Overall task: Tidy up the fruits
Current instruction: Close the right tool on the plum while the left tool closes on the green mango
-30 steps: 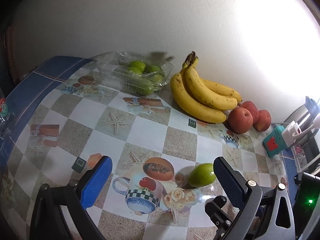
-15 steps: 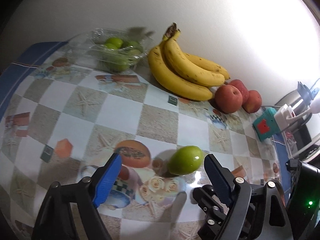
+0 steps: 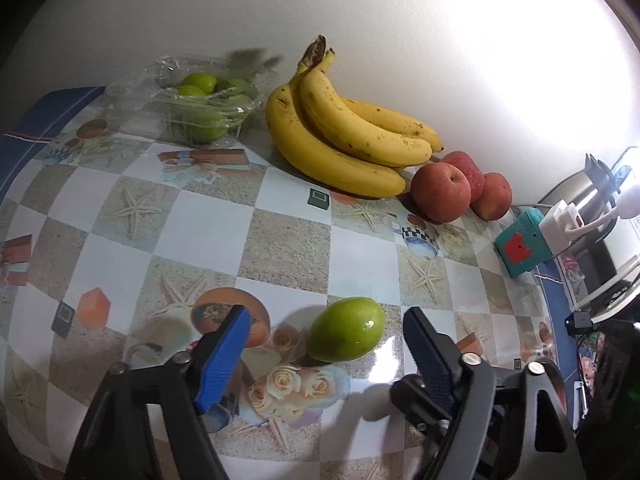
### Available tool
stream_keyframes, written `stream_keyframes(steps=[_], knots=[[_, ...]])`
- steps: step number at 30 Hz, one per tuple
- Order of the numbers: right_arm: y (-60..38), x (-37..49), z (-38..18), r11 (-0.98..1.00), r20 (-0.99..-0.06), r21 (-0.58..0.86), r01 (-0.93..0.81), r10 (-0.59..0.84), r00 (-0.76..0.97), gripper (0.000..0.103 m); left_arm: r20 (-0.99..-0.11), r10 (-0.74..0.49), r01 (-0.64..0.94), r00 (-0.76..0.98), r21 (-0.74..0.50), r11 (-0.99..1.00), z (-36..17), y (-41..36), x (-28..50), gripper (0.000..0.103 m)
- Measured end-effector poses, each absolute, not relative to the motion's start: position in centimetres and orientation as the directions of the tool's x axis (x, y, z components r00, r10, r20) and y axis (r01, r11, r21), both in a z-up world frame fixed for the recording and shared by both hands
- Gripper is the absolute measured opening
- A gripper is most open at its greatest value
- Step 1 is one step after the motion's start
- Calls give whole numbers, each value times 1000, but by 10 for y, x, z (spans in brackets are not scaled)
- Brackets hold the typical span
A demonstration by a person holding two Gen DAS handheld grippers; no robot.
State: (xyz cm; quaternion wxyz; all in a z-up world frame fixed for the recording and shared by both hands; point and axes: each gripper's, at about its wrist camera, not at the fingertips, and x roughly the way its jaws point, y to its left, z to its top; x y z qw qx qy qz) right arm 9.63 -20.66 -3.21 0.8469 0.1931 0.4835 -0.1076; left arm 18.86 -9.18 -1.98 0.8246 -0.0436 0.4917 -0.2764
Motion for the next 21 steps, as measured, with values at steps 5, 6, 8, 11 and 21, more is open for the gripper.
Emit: stream_keyframes(steps=[5, 6, 8, 11, 21], knots=[[-224, 86, -26, 885, -849, 243, 397, -4, 529, 27, -799, -492, 440, 346, -325, 837, -27, -104, 188, 73], [-229, 84, -24, 882, -844, 252, 398, -1, 537, 27, -801, -489, 447, 345, -318, 836, -29, -108, 187, 73], [-236, 81, -22, 873, -840, 263, 410, -2, 543, 27, -805, -482, 457, 346, -304, 836, -30, -112, 186, 71], [-244, 77, -21, 863, -835, 277, 423, -2, 550, 27, -814, -459, 474, 356, -266, 839, -33, -120, 184, 66], [-253, 72, -28, 840, -837, 303, 450, 8, 548, 27, -828, -439, 470, 348, -251, 846, -42, -127, 184, 52]])
